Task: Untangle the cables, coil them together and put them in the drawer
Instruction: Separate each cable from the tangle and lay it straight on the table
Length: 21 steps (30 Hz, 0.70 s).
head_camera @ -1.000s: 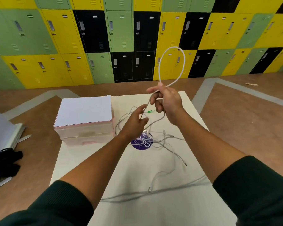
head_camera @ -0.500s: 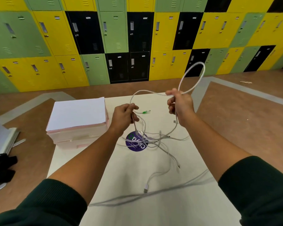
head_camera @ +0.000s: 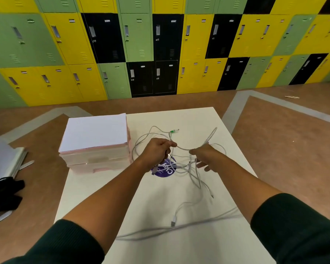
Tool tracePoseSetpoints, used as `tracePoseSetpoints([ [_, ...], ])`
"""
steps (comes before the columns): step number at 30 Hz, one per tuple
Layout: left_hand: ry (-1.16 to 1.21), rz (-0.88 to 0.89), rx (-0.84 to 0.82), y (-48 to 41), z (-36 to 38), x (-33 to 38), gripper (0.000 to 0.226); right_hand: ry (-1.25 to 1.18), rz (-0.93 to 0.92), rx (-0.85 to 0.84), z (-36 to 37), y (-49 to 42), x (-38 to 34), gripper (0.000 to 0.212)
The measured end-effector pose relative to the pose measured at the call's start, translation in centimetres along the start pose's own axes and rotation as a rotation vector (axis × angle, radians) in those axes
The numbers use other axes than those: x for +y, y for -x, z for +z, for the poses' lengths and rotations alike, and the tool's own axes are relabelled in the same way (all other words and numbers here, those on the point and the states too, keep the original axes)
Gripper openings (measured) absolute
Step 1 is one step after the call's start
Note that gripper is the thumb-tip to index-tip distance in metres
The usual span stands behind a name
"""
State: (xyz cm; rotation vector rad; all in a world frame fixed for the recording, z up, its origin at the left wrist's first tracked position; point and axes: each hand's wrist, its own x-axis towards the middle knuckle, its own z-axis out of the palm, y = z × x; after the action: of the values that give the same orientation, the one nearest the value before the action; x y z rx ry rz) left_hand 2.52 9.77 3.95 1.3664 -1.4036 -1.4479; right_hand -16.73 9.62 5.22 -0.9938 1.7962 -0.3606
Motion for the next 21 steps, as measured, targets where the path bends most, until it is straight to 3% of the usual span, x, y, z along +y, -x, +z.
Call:
tracePoseSetpoints([
  [2,-0.033,0.022,0.007,0.1,-0.1,-0.6,0.029,0.054,-0.021,0.01,0.2,0.1,-0.2,0.018],
  [5,-0.102,0.063,0.016,0.0,-0.2,-1.3,0.028,0.174,-0.117,0.098,0.6,-0.1,-0.9,0.021],
  [10,-0.242,0.11,0.018,0.0,-0.2,-1.6,0.026,0.26,-0.444,0.259,1.4,0.2,-2.8,0.029],
  [14,-0.254,0.149,0.022,0.4,-0.2,-1.1,0.022,0.221,-0.73,0.117,2.0,1.4,-3.9,0.042],
  [16,-0.216,0.163,0.08,0.4,-0.4,-1.0,0.018,0.245,-0.748,0.048,2.4,1.1,-3.9,0.038],
  [21,-0.082,0.181,0.228,0.2,-0.9,-1.8,0.014,0.295,-0.844,0.069,3.1,-0.3,-2.7,0.022],
])
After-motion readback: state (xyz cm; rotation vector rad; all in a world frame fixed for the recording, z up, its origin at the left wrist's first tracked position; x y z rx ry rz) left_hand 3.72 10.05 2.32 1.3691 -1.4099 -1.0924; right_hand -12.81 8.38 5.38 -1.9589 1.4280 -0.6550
